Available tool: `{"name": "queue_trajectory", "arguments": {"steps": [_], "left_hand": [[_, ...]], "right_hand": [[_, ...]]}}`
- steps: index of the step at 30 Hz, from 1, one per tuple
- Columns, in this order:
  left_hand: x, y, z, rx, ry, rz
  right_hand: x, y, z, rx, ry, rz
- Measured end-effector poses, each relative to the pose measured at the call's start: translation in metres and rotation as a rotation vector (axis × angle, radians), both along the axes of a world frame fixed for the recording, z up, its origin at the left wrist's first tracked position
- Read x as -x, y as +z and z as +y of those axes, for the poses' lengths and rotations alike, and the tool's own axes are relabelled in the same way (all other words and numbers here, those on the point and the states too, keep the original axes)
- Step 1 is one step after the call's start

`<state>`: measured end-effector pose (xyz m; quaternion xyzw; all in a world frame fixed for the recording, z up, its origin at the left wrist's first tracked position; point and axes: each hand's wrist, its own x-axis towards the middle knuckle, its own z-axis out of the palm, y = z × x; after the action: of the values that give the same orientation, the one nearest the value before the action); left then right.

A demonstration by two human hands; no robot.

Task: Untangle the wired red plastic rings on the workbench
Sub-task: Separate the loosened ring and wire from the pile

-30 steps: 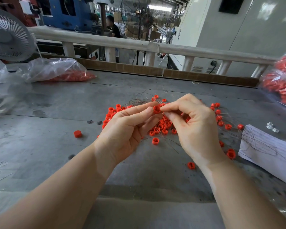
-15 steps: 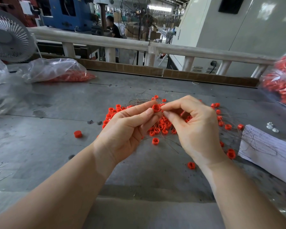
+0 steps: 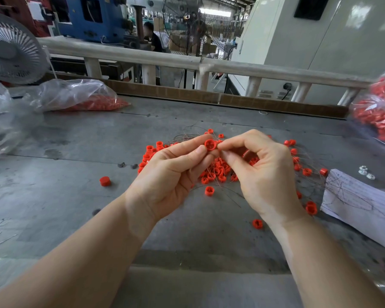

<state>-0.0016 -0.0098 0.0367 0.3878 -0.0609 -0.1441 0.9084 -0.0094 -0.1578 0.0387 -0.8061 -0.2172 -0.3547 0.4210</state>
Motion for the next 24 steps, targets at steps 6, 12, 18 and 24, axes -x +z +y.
{"name": "queue_trajectory", "arguments": {"steps": [6,12,18,24], "left_hand": [[-0.0002,0.0002,0.0006,0.005,-0.016,-0.015],[0.0014,-0.0007,0.0003,0.018,-0.026,-0.013],[0.0031,-0.0006,-0.0025,0.063,-0.019,-0.01],[0.0042,-0.0003,-0.0031,0.116,-0.05,-0.003]], "right_hand": [[0.002,0.0036,0.0013,-0.056,0.027,0.066],[0.0035,0.0054,0.0023,-0.086,0.041,0.109],[0.0033,0.0064,0.0033,-0.198,0.105,0.174],[0.0036,0.0068,0.0026,-0.235,0.12,0.196]]}}
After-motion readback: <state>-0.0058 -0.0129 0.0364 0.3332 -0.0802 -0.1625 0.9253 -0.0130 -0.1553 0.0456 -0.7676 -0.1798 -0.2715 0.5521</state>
